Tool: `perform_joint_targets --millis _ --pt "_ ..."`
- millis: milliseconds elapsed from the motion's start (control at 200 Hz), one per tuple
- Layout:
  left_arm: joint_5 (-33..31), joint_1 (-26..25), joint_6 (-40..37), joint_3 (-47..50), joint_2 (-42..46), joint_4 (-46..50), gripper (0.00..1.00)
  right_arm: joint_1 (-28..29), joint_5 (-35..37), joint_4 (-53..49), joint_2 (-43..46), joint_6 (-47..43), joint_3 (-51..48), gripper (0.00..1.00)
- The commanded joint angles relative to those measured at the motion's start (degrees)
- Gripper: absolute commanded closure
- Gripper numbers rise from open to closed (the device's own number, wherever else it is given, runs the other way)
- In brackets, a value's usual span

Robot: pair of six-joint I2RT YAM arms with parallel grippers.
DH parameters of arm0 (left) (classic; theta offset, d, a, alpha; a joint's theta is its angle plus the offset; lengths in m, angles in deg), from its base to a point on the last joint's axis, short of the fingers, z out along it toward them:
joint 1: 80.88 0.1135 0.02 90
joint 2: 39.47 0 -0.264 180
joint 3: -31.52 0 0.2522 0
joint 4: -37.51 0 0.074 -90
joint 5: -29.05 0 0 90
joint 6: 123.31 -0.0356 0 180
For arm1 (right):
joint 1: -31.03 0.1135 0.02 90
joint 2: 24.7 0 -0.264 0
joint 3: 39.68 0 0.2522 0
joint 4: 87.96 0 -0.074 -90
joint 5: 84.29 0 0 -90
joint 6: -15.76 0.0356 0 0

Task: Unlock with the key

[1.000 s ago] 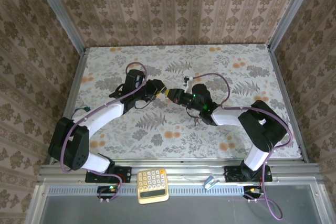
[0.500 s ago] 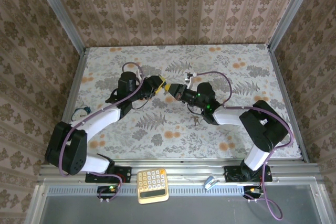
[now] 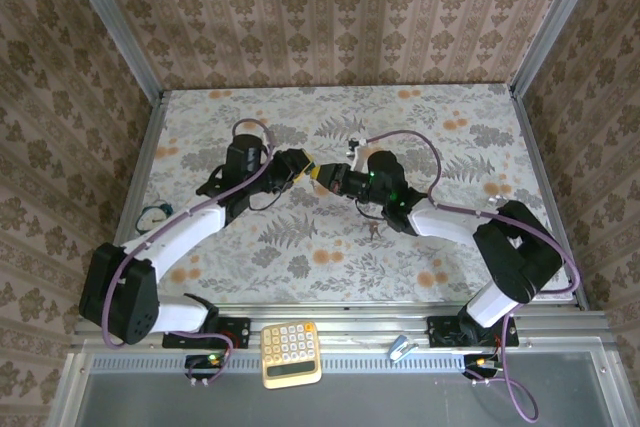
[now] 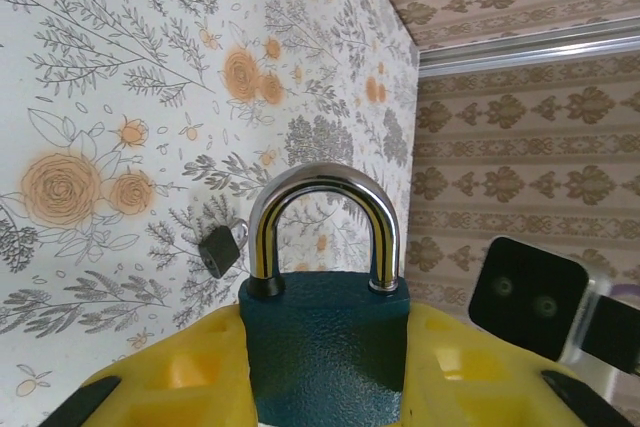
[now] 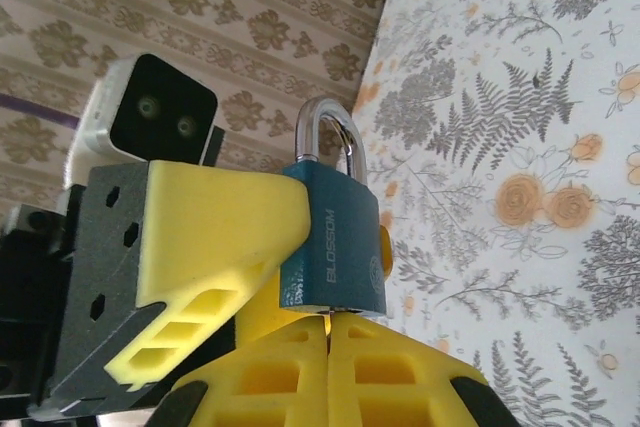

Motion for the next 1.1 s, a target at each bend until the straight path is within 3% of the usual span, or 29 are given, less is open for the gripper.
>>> perform_joint_targets --millis 0,220,305,480,625,740,830,925,1030,1095 --pt "3.72 -3.44 -3.27 -4.94 0.83 4.18 0.81 2.39 1.37 -11.74 1.82 -7.00 3.99 0.98" --pt "1.27 -3.87 -2.25 -7.66 -0.86 9.87 0.81 3.98 4.81 -18.97 1.79 -11.58 6.47 0.93" --pt "-0.36 -3.91 -2.40 -8.29 -0.94 12.40 0.81 4.57 5.44 -21.68 1.41 -12.80 7.53 0.86" --pt "-1.50 -3.56 -2.18 -8.47 -1.14 13.65 0.81 5.14 5.80 -21.22 1.72 -13.03 6.54 0.81" --pt "-2.35 -3.56 -2.56 -8.81 -1.14 14.69 0.81 5.14 5.64 -21.19 2.14 -12.96 5.84 0.85" --pt "-2.90 -3.47 -2.88 -8.91 -0.82 15.08 0.81 5.15 4.76 -22.29 2.15 -12.85 5.78 0.77" --pt "-2.91 -3.29 -2.88 -8.86 -0.72 14.97 0.81 5.09 4.67 -21.23 2.38 -13.01 5.12 0.91" --pt "-2.99 -3.25 -2.84 -8.84 -0.80 15.05 0.81 5.15 4.49 -21.76 2.37 -12.99 5.51 0.91" --pt "-2.57 -3.28 -2.39 -8.76 -0.81 14.82 0.82 5.19 4.72 -22.05 2.01 -13.48 5.73 1.00" --pt "-2.42 -3.60 -2.26 -8.83 -0.79 14.82 0.82 5.24 5.30 -22.08 1.63 -14.00 5.83 1.00"
